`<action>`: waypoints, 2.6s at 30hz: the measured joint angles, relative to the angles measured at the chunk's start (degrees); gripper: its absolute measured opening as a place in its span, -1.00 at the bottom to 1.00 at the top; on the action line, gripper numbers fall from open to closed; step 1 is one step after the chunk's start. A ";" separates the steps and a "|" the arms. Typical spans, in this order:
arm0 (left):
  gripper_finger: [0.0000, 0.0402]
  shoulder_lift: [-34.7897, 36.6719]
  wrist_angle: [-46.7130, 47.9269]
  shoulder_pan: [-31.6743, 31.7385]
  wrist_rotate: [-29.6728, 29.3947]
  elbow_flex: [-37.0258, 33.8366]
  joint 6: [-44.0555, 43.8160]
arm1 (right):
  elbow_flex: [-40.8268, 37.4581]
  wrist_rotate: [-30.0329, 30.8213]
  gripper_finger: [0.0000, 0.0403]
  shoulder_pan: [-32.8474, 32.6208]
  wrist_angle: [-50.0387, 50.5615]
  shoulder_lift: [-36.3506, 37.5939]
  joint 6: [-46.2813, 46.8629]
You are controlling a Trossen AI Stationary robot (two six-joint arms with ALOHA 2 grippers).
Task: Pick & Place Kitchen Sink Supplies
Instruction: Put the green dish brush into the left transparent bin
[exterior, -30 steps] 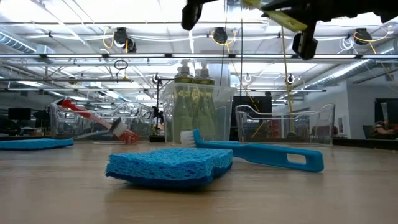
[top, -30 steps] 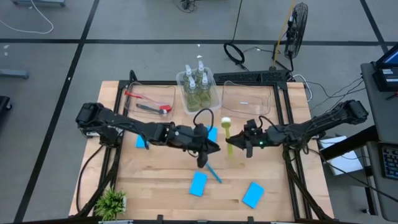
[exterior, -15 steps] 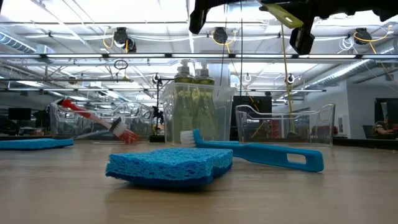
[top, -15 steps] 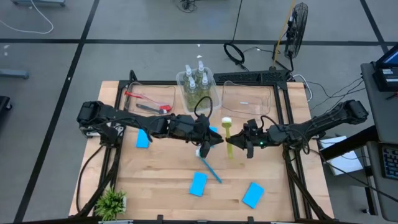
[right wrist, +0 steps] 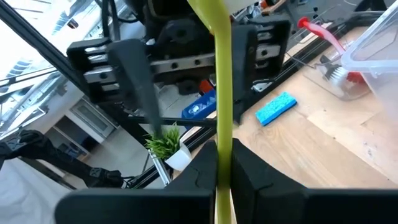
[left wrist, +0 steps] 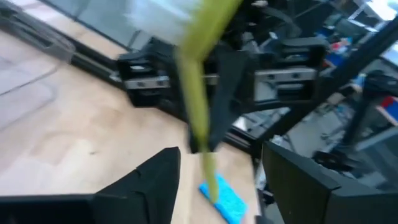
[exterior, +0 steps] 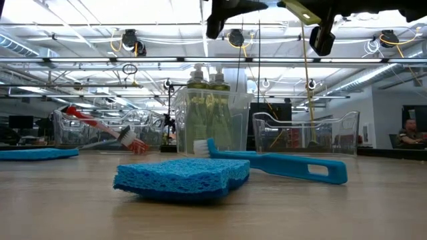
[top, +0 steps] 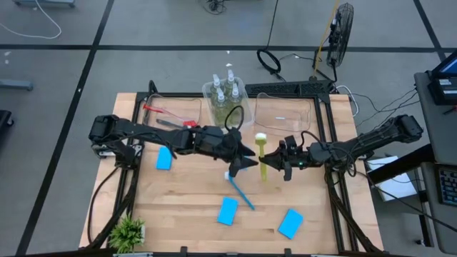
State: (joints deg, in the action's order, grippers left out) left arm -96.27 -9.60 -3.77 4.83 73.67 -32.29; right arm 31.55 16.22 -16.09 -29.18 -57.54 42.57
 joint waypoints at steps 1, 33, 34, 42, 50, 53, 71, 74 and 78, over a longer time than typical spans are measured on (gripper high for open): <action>0.16 0.00 -0.56 -0.02 0.51 0.00 -0.04 | 0.00 0.01 -0.95 0.05 -0.13 0.00 0.00; 0.08 -0.02 -7.59 1.18 -4.16 0.02 -1.38 | 0.00 -1.35 -0.94 0.37 -5.32 0.00 0.20; 0.09 -0.02 -7.55 1.18 -4.52 0.02 -1.38 | 0.00 -1.34 -0.94 0.37 -5.32 0.00 0.20; 0.11 -0.04 -8.77 1.18 -5.08 0.02 -1.38 | 0.01 -1.39 -0.94 1.81 -6.18 -0.37 0.66; 0.06 -0.04 -8.73 1.31 -6.98 0.02 -0.84 | 0.02 -1.34 -0.93 2.54 -8.03 -0.85 0.16; 0.07 -0.04 -8.68 1.60 -6.96 0.02 -0.85 | 0.02 -1.39 -0.93 3.24 -9.50 -2.06 0.23; -0.32 -0.09 -7.65 1.94 -6.42 0.02 -0.61 | 0.11 -4.25 -0.93 5.24 -15.57 -5.84 1.31; -0.50 -0.09 -7.24 1.92 -6.39 0.02 -0.61 | 0.11 -4.22 -0.93 5.24 -15.61 -5.84 1.31; -0.80 -0.09 -7.30 1.93 -6.18 0.02 0.02 | 0.11 -4.29 -0.93 5.24 -15.58 -5.84 1.19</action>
State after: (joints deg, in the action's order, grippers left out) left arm -96.36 -16.90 -1.84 -1.34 73.69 -32.28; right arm 31.66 11.93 -10.85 -44.76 -63.37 43.75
